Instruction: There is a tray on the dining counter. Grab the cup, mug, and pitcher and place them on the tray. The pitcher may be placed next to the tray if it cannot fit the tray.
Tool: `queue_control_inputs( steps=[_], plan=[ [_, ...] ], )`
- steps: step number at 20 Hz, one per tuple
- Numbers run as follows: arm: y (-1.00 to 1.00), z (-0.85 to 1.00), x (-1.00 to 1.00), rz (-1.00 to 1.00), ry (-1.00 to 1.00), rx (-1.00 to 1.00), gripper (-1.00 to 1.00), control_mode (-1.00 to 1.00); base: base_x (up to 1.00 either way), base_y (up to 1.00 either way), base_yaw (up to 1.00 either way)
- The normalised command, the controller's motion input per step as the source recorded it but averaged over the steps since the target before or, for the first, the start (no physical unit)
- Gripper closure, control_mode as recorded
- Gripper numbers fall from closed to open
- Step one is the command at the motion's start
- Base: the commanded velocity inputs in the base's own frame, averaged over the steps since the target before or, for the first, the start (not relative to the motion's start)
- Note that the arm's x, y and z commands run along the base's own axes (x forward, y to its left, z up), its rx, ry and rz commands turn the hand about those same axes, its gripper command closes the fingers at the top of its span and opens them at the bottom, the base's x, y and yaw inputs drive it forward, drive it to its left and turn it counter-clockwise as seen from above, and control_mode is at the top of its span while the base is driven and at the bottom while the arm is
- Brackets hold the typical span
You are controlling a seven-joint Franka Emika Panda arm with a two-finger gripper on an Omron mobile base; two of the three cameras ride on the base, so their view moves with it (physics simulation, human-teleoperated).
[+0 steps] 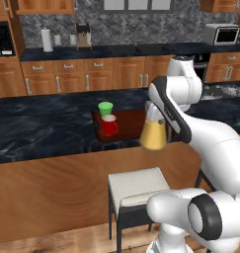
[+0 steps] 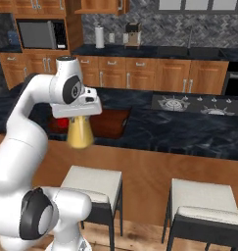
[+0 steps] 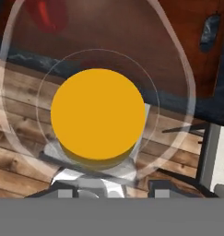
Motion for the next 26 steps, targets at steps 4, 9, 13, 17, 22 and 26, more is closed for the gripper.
queue_control_inputs(
  steps=[4,9,13,17,22,26],
  plan=[
    [0.0,0.4,0.54,0.0,0.0,0.0,1.0,-1.0,0.0,0.0,0.0],
    [-0.05,0.06,0.83,0.02,0.0,0.0,1.0,-1.0,0.0,0.0,0.0],
    [-0.07,0.04,0.9,0.02,0.0,0.0,1.0,-1.0,0.0,0.0,0.0],
    [-0.02,0.08,0.88,0.05,0.0,0.0,1.0,-1.0,0.0,0.0,0.0],
    [-0.02,0.0,0.74,0.06,0.0,0.0,1.0,-1.0,0.0,0.0,0.0],
    [0.0,-0.02,0.51,0.08,0.0,0.0,1.0,-1.0,0.0,0.0,0.0]
  ],
)
